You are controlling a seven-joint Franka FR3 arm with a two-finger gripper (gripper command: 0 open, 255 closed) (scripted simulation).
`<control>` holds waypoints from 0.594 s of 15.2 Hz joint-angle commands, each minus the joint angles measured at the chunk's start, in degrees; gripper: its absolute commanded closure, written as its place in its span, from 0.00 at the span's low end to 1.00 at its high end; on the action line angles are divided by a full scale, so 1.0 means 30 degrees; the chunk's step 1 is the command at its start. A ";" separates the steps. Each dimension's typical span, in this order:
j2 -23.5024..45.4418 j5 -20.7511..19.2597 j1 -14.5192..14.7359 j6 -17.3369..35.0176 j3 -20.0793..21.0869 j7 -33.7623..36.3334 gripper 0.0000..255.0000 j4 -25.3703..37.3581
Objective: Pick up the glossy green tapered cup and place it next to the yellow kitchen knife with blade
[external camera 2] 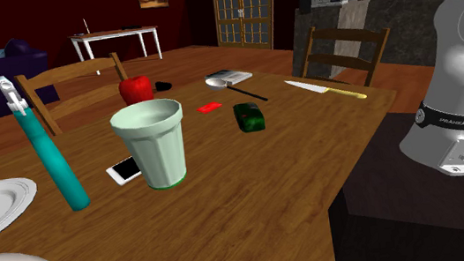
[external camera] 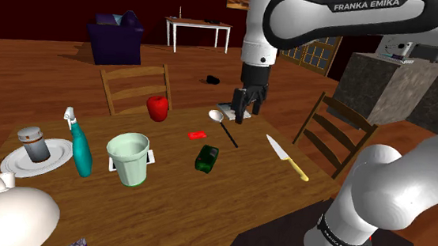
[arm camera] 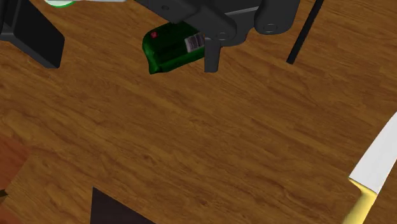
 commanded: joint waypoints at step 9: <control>0.6786 0.1075 0.0718 0.4031 0.1022 0.0533 0.00 0.3375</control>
